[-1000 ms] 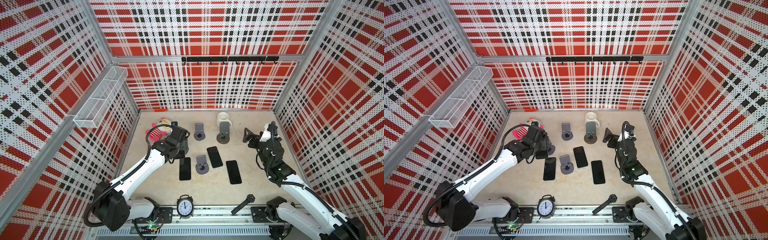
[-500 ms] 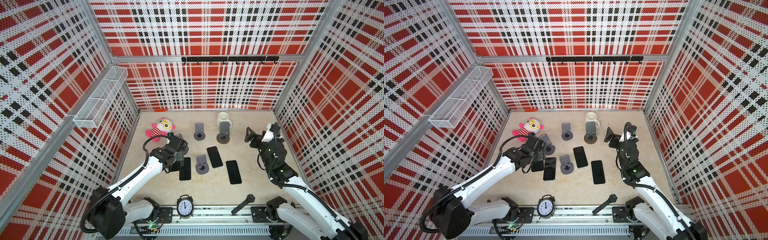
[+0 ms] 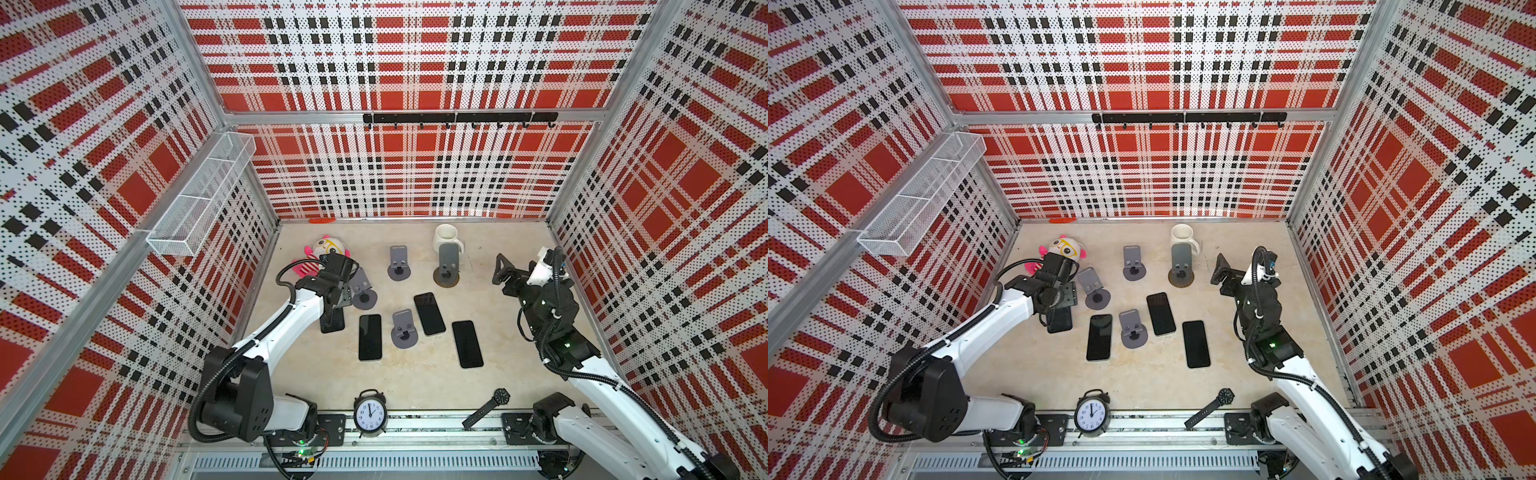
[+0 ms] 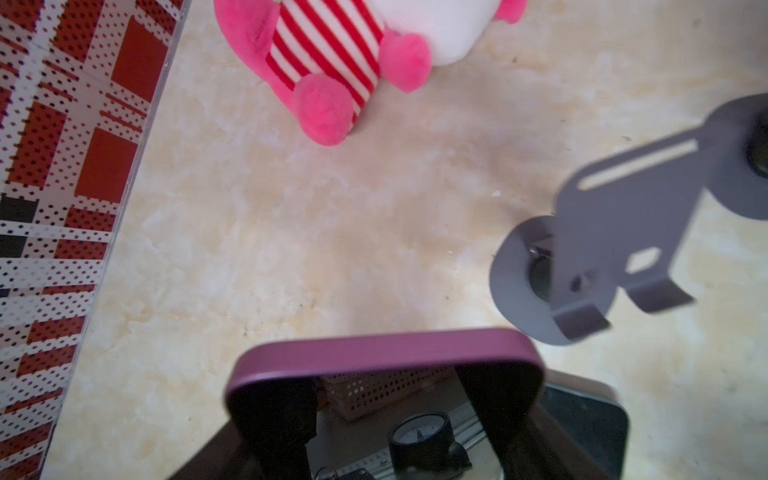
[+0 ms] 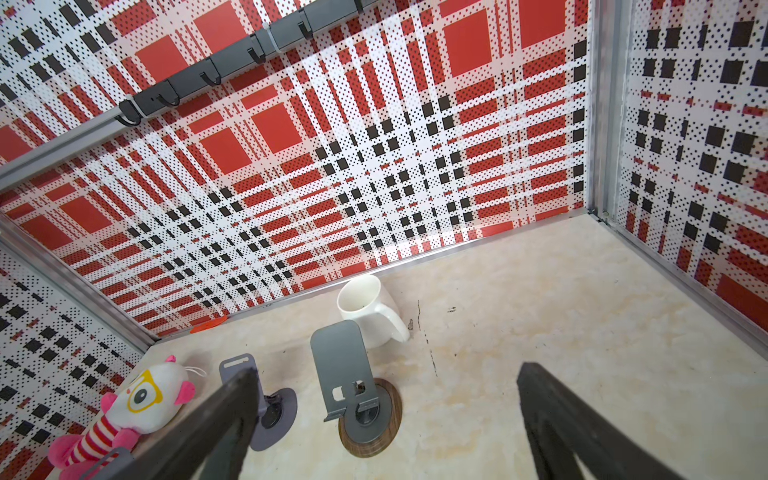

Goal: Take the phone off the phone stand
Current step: 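Carry the pink-framed phone toward the robot with left gripper, then lower the pink-framed phone flat onto the table with left gripper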

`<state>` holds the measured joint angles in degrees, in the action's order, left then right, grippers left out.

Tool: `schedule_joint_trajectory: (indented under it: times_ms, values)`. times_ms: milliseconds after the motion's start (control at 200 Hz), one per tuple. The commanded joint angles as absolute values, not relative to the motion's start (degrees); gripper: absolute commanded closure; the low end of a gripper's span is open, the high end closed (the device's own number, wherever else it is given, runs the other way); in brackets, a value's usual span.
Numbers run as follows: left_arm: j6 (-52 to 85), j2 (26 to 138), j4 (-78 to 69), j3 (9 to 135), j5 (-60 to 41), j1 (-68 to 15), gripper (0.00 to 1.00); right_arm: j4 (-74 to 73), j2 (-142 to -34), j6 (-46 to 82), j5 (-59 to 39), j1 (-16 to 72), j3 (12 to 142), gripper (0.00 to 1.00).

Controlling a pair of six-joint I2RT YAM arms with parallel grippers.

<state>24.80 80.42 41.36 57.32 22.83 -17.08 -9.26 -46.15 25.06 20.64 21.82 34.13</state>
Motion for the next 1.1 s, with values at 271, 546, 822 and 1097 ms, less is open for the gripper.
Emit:
schedule_joint_trajectory:
  times_ms: [271, 546, 822, 1097]
  values:
    - [26.4, 83.4, 31.3, 49.4, 14.9, -12.7, 0.28, -6.3, -43.9, 23.1, 23.4, 21.4, 36.2, 0.00]
    - [28.6, 84.0, 27.3, 44.1, 11.3, -12.3, 0.27, -6.8, -45.3, 23.3, 22.7, 21.4, 36.6, 0.00]
    - [28.6, 86.2, 27.2, 44.6, 9.4, -12.3, 0.27, -6.5, -44.5, 22.8, 23.2, 21.4, 36.2, 0.00]
    - [28.9, 87.2, 26.9, 44.3, 8.1, -13.2, 0.27, -6.8, -44.4, 22.8, 23.1, 21.4, 36.0, 0.00]
